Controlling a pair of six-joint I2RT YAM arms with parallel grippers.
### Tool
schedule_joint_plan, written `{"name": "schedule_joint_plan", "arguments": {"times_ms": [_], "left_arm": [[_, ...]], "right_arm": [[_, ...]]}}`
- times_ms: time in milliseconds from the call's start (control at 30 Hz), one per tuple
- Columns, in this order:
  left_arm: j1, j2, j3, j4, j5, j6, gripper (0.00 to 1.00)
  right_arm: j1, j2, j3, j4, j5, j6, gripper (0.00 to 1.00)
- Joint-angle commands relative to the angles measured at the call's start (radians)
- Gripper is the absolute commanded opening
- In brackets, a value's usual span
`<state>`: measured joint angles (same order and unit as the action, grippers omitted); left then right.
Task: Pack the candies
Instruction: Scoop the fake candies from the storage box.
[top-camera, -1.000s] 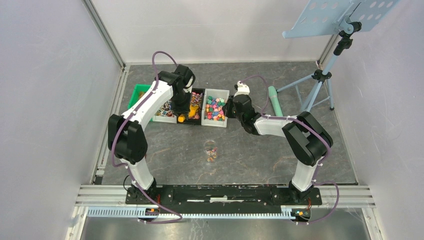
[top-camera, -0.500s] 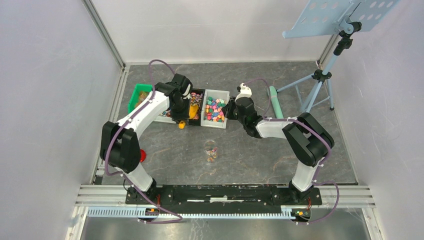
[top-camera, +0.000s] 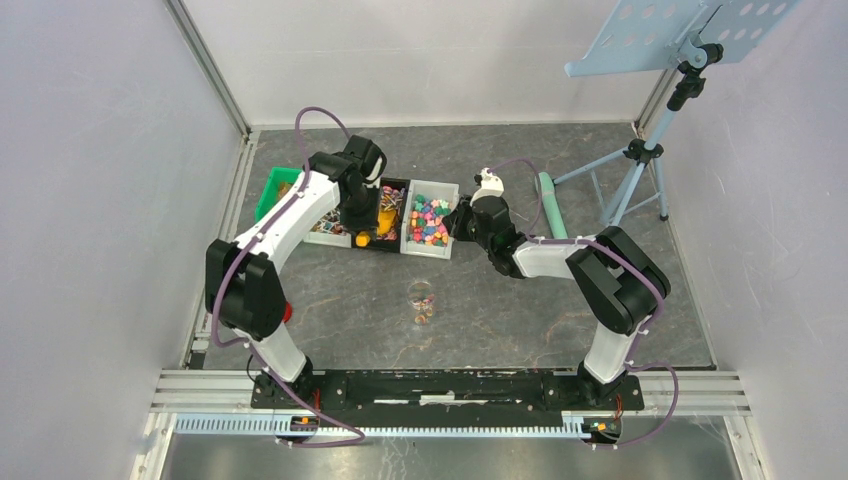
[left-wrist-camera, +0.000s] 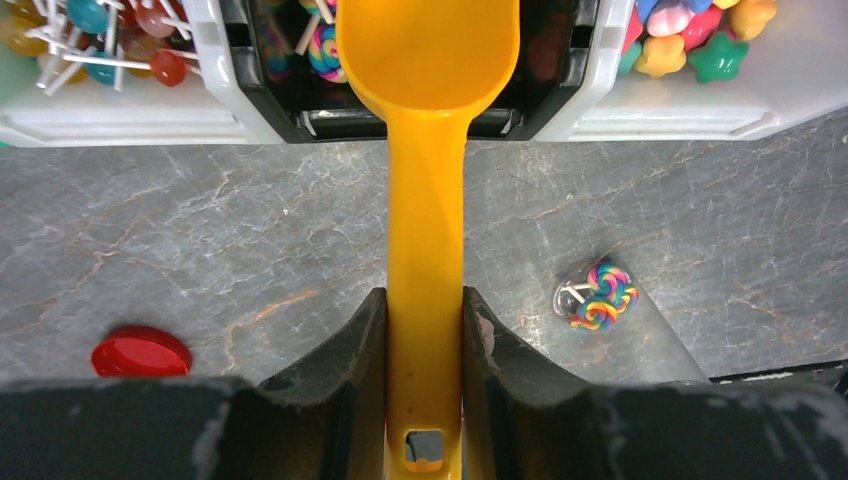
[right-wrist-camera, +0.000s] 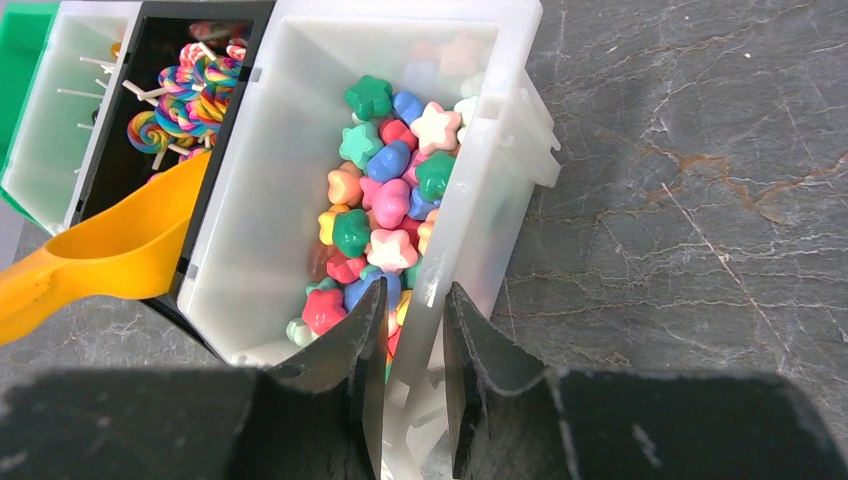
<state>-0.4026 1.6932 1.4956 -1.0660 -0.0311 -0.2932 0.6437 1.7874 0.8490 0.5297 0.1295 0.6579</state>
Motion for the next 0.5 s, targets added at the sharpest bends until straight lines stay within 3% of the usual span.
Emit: {"name": "schedule_joint_plan", "arguments": {"times_ms": [0,367,467], "left_arm": [[0.016,0.03,0.097,-0.07,-0.131,0.055,0.02],[0.02,0.141,0.28,-0.244,-0.186,0.088,0.02],[0.02,0.15,0.288,-0.218,-0.207,0.086,0.02]], "right_arm": [[0.027,-0.043,-0.001,0.021,-0.12,-0.037,0.0],[0.026,-0.043,-0.004,0.018,-0.122,-0.046,0.0],[0.026,-0.039,-0.006,0.021,-0.123,-0.045,0.0]]}}
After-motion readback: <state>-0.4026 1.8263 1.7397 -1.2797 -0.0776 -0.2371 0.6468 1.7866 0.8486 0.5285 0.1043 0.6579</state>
